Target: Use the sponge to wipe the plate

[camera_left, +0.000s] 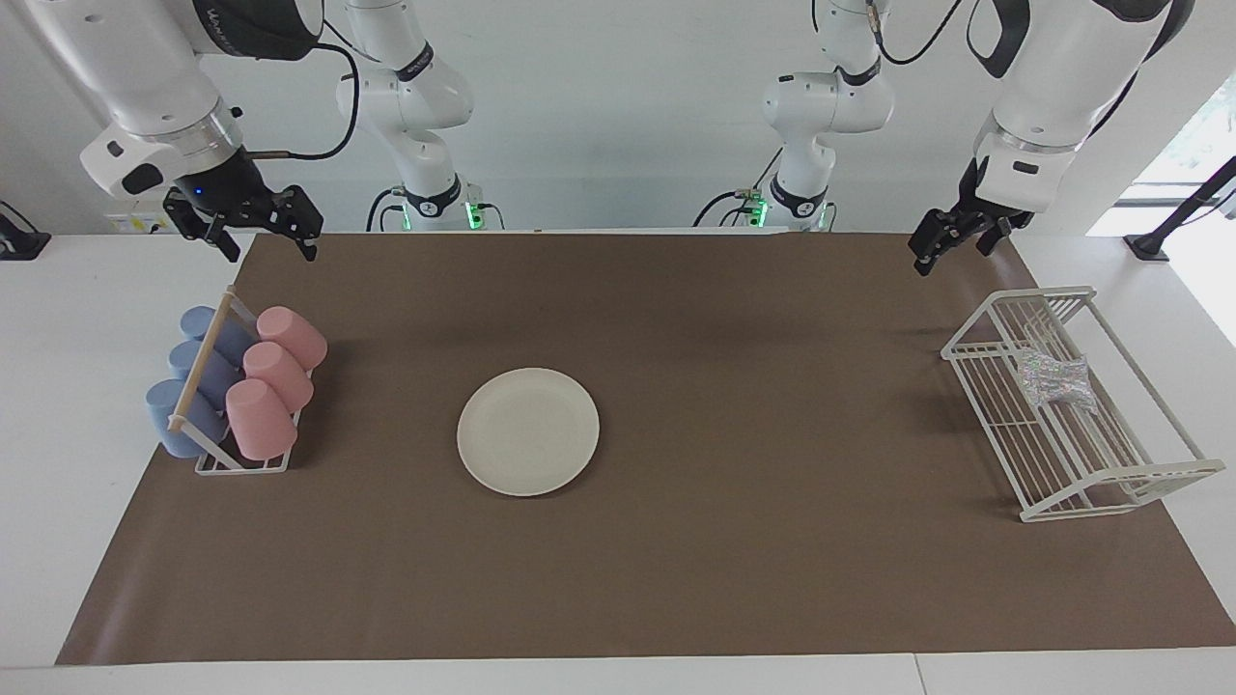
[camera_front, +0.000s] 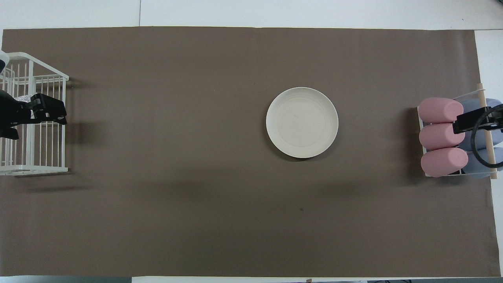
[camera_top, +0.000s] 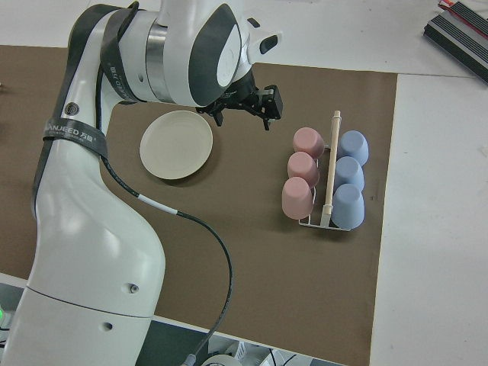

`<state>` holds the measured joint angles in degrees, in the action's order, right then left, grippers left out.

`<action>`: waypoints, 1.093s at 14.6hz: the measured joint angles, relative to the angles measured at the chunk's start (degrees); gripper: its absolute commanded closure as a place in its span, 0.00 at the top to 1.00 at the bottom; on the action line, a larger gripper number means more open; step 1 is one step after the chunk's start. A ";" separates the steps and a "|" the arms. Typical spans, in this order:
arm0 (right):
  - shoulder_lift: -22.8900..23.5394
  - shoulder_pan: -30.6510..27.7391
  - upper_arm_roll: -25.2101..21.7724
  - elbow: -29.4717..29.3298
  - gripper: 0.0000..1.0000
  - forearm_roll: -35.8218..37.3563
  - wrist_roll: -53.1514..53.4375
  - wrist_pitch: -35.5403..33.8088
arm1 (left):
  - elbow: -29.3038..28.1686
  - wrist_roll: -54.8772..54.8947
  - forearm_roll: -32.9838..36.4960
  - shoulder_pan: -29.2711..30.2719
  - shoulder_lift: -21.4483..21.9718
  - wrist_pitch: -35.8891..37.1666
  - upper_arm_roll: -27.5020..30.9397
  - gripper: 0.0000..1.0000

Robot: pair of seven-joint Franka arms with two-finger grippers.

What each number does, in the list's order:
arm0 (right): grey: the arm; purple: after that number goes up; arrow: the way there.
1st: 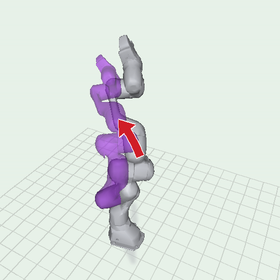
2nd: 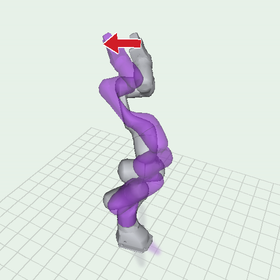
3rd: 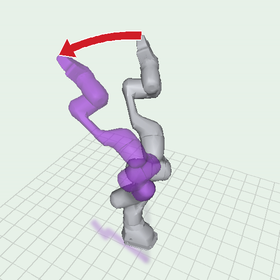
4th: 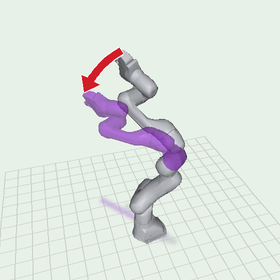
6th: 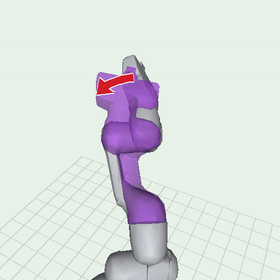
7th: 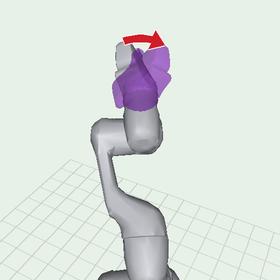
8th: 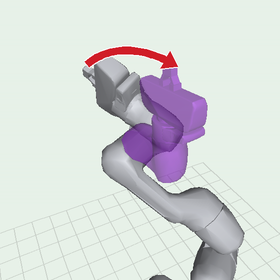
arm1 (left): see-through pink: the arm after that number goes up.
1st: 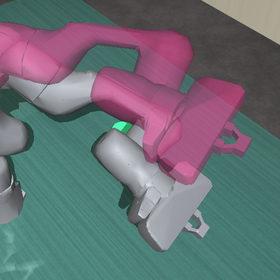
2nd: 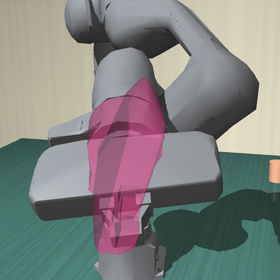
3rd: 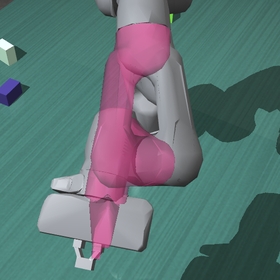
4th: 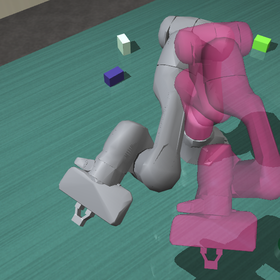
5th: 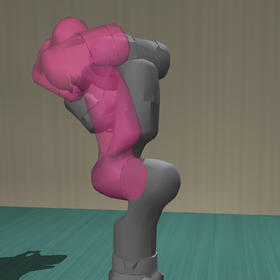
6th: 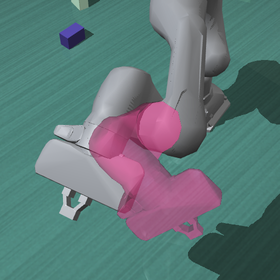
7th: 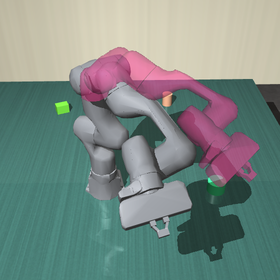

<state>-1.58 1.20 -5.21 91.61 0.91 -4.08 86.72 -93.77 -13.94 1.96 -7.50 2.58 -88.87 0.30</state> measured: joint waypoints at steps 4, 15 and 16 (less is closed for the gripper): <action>0.00 0.03 0.07 0.00 1.00 0.00 0.00 0.00 | -0.71 4.13 -5.81 2.76 -0.01 0.00 -0.13 1.00; 0.00 0.04 0.08 0.00 1.00 0.00 0.00 0.00 | 2.73 3.98 -1.22 3.63 -0.87 3.40 -6.06 1.00; 0.00 0.04 0.08 0.00 1.00 0.00 0.00 0.00 | 2.73 3.98 -1.32 3.76 -0.96 3.39 -6.06 1.00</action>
<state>-1.58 1.24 -5.13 91.61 0.91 -4.08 86.72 -91.04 -9.96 0.65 -3.74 1.62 -85.48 -5.76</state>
